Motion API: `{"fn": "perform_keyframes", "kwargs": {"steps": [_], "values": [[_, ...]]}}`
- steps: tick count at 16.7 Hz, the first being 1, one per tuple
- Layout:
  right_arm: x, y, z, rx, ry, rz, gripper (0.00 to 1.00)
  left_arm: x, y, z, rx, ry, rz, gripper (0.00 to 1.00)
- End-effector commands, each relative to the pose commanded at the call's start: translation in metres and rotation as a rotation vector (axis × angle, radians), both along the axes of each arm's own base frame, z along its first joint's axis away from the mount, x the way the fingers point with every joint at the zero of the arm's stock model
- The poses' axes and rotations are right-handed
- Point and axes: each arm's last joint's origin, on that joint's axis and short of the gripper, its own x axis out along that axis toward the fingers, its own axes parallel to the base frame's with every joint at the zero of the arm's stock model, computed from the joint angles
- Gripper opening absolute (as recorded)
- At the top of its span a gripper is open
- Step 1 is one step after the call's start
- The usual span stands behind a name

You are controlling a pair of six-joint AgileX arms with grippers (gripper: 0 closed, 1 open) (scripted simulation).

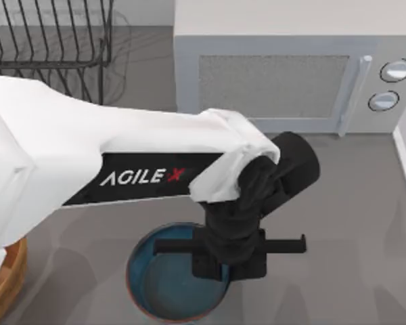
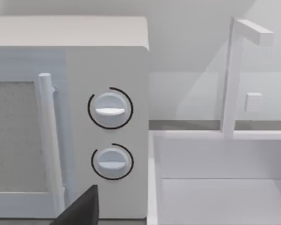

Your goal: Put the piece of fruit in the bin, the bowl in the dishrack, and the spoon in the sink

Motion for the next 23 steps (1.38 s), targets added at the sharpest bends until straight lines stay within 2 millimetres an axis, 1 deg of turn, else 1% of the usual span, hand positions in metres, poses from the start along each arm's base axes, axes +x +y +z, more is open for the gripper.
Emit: {"fn": "perform_keyframes", "kwargs": {"steps": [2,6,8,9,13,15,17,19,21,23], "values": [[0.0,0.0,0.0,0.0,0.0,0.0,1.0,0.001,-0.002,0.02,0.002,0.002,-0.001,0.0],[0.0,0.0,0.0,0.0,0.0,0.0,1.0,0.0,0.001,0.068,0.016,0.011,0.004,0.0],[0.0,0.0,0.0,0.0,0.0,0.0,1.0,0.0,0.003,0.085,0.007,0.005,0.005,0.0],[0.0,0.0,0.0,0.0,0.0,0.0,1.0,0.0,0.003,0.088,0.004,0.003,0.005,0.0],[0.0,0.0,0.0,0.0,0.0,0.0,1.0,0.0,0.003,0.087,0.006,0.005,0.004,0.0],[0.0,0.0,0.0,0.0,0.0,0.0,1.0,0.009,0.012,0.093,-0.031,-0.015,0.006,0.0],[0.0,0.0,0.0,0.0,0.0,0.0,1.0,0.027,0.031,0.106,-0.104,-0.064,0.015,0.0],[0.0,0.0,0.0,0.0,0.0,0.0,1.0,0.052,0.065,0.125,-0.196,-0.153,0.039,0.0],[0.0,0.0,0.0,0.0,0.0,0.0,1.0,0.075,0.112,0.148,-0.279,-0.286,0.072,0.0],[0.0,0.0,0.0,0.0,0.0,0.0,1.0,0.088,0.167,0.171,-0.332,-0.456,0.104,0.0]]}}
